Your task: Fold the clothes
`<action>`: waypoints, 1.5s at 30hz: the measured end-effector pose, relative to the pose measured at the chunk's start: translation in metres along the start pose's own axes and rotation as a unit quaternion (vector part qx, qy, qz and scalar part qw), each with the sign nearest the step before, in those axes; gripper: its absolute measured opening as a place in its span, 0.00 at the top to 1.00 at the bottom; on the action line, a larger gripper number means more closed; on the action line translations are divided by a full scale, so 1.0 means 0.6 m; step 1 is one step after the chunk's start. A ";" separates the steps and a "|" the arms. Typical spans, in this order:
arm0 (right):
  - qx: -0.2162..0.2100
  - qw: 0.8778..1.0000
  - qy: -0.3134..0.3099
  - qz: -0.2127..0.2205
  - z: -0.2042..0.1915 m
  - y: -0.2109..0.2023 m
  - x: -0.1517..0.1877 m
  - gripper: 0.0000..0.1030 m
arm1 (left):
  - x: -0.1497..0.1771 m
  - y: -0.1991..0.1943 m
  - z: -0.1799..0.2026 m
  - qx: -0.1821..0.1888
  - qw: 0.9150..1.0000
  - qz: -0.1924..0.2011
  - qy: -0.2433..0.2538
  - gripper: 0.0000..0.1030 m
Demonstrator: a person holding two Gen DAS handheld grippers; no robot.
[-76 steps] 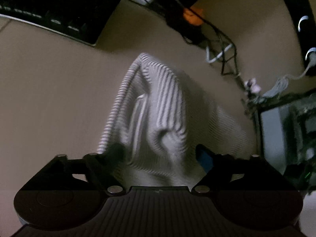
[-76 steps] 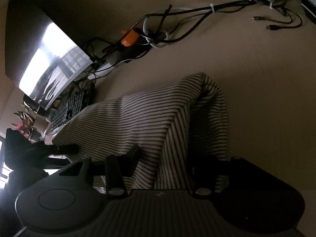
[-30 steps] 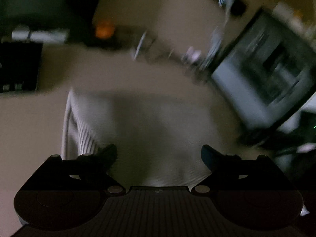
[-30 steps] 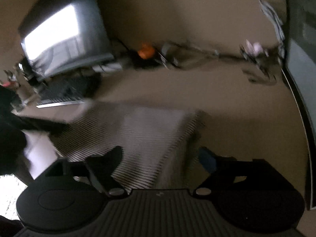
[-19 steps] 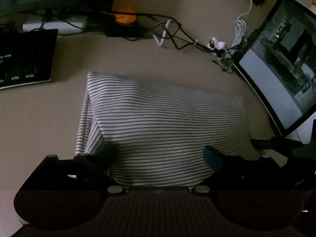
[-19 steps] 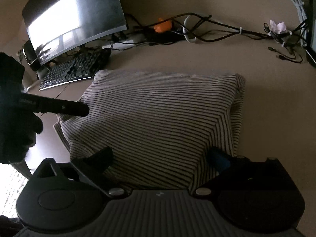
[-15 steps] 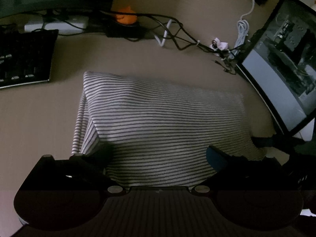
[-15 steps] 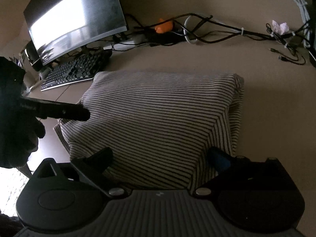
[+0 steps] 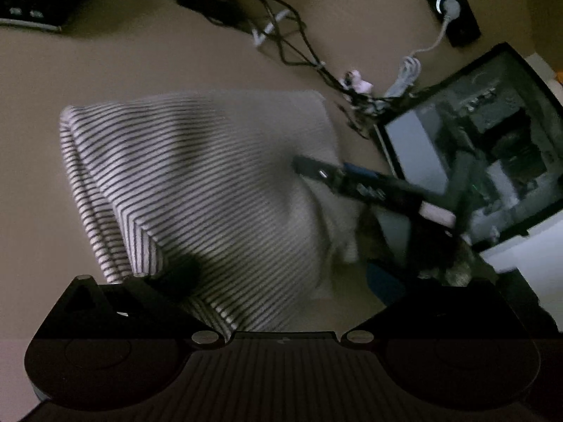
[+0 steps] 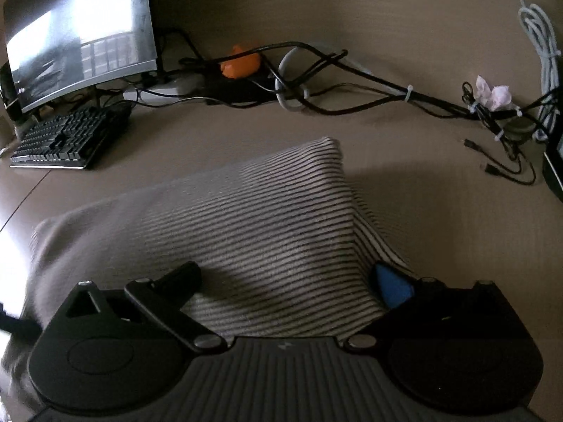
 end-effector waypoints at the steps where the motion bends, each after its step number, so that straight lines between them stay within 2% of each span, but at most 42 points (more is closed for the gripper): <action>1: -0.001 1.000 -0.002 -0.001 0.001 0.002 -0.002 0.00 | 0.003 0.001 0.003 0.003 1.000 -0.001 0.001 0.00; 7: 0.000 0.999 -0.021 -0.027 -0.004 -0.001 -0.007 0.00 | -0.011 -0.024 -0.013 0.019 0.998 0.013 -0.051 0.00; 9: 0.010 0.999 -0.001 -0.030 -0.007 -0.020 -0.010 0.00 | -0.018 -0.048 -0.003 -0.015 0.999 0.031 -0.004 0.00; 10: 0.008 1.000 0.007 -0.019 -0.015 -0.038 -0.006 0.00 | -0.022 -0.064 -0.001 -0.047 0.997 0.048 0.024 0.00; 12: 0.006 1.000 0.020 0.003 -0.031 -0.075 0.002 0.00 | -0.027 -0.095 -0.003 -0.113 0.988 0.083 0.070 0.00; 15: 0.012 0.999 -0.028 0.027 -0.082 -0.114 0.026 0.00 | -0.032 -0.124 -0.042 -0.214 0.967 0.104 0.090 0.00; 17: 0.010 0.998 -0.061 0.031 -0.121 -0.127 0.044 0.00 | -0.034 -0.127 -0.066 -0.260 0.956 0.101 0.096 0.00; 20: 0.002 0.995 -0.097 0.024 -0.185 -0.128 0.071 0.00 | -0.035 -0.126 -0.095 -0.287 0.949 0.089 0.097 0.00; 22: -0.007 0.992 -0.123 0.025 -0.222 -0.133 0.080 0.00 | -0.033 -0.129 -0.110 -0.290 0.949 0.086 0.092 0.00; 25: -0.013 0.980 -0.198 0.027 -0.267 -0.152 0.097 0.00 | -0.026 -0.126 -0.119 -0.278 0.953 0.084 0.091 0.00; 29: 0.023 0.962 -0.273 0.017 -0.282 -0.156 0.127 0.00 | -0.021 -0.127 -0.122 -0.273 0.953 0.086 0.099 0.00; 33: 0.061 0.958 -0.281 0.013 -0.277 -0.144 0.132 0.00 | -0.014 -0.138 -0.125 -0.267 0.954 0.093 0.095 0.00; 37: 0.087 0.949 -0.303 0.020 -0.282 -0.130 0.136 0.00 | -0.009 -0.143 -0.130 -0.267 0.955 0.085 0.096 0.00; 42: 0.086 0.940 -0.330 0.015 -0.292 -0.122 0.149 0.00 | 0.010 -0.151 -0.117 -0.255 0.958 0.083 0.107 0.00; 45: 0.081 0.941 -0.329 0.010 -0.296 -0.118 0.149 0.00 | 0.022 -0.144 -0.113 -0.253 0.958 0.073 0.110 0.00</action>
Point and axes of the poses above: each gripper's, at about its wrist camera, not at the fingertips, and y roughly the way its jaws point, z to its right, x to its underside, the point moved 5 cm from there along y, roughly the way its jaws point, and after that the axes turned 1 degree about x, right-handed, at the moved point
